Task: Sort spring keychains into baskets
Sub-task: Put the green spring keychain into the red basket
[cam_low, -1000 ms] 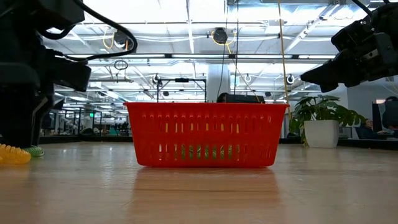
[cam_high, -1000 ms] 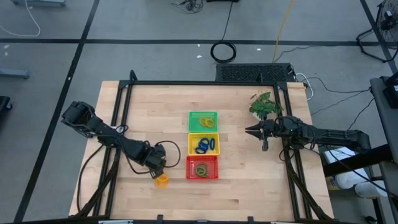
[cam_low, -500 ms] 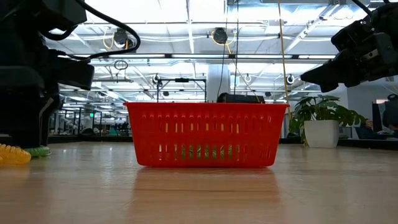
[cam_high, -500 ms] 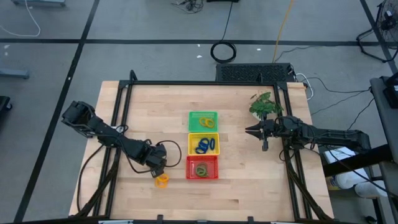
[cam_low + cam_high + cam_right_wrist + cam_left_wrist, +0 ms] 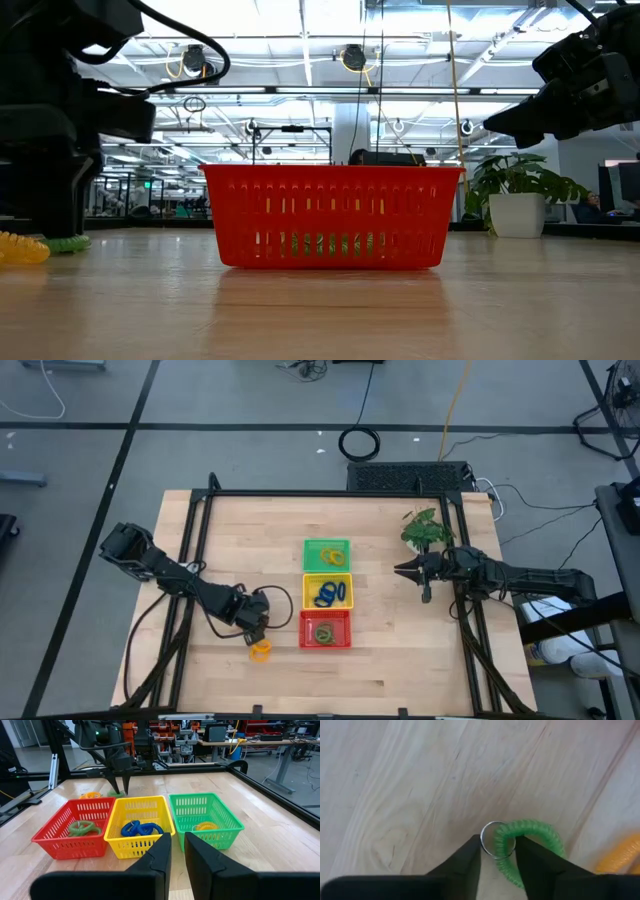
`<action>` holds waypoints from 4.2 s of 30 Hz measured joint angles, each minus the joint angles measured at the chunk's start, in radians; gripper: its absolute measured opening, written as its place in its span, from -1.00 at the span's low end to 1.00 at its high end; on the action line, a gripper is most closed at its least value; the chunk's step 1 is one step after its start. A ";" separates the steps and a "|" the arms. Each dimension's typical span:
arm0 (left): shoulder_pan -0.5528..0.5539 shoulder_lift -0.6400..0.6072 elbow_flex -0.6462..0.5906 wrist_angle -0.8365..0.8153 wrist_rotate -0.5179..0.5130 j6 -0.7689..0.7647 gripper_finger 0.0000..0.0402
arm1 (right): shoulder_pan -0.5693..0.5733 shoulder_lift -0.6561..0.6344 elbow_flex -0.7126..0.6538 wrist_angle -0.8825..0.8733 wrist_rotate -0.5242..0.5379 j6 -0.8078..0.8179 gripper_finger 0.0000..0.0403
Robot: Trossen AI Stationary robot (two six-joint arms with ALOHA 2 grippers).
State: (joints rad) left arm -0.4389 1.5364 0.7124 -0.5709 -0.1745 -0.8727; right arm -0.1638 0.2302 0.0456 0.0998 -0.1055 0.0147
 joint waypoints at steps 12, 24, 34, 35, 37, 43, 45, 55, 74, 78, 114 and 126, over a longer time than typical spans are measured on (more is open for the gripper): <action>0.001 0.000 -0.001 0.036 0.002 0.067 -0.93 | 0.000 0.000 0.000 0.000 0.000 0.000 -0.81; 0.001 0.001 -0.001 0.043 0.006 0.067 -0.84 | 0.000 0.000 0.000 0.000 0.000 0.000 -0.81; 0.001 0.001 -0.001 0.048 0.006 0.067 -0.87 | 0.000 0.000 0.000 0.000 0.000 0.000 -0.81; 0.001 0.001 -0.001 0.048 0.006 0.066 -0.86 | 0.000 0.000 0.000 0.000 0.000 0.000 -0.81; 0.001 0.001 -0.001 0.048 0.006 0.066 -0.85 | 0.000 0.000 0.000 0.000 0.000 0.000 -0.81; 0.000 0.001 -0.001 0.049 0.006 0.072 -0.91 | 0.000 0.000 0.000 0.000 0.000 0.000 -0.81; 0.000 0.001 -0.001 0.049 0.006 0.075 -0.92 | 0.000 0.000 0.000 0.000 0.000 0.000 -0.81; 0.000 0.001 0.000 0.049 0.006 0.075 -0.88 | 0.000 0.000 0.000 0.000 0.000 0.000 -0.81; 0.001 0.004 0.060 0.073 -0.008 0.190 -0.84 | 0.000 0.000 0.000 0.000 0.000 0.000 -0.81; 0.000 0.004 0.095 0.113 0.011 0.259 -0.90 | 0.000 0.000 0.000 0.000 0.000 0.000 -0.81; 0.101 0.023 0.201 0.662 0.044 0.724 -0.82 | 0.000 0.000 0.000 0.000 0.000 0.000 -0.81; 0.106 0.155 0.201 0.807 0.078 0.762 -0.81 | 0.000 0.000 0.000 0.000 0.000 0.000 -0.81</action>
State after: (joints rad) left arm -0.3333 1.6913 0.9138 0.2361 -0.0968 -0.1102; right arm -0.1638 0.2302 0.0456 0.1001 -0.1059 0.0147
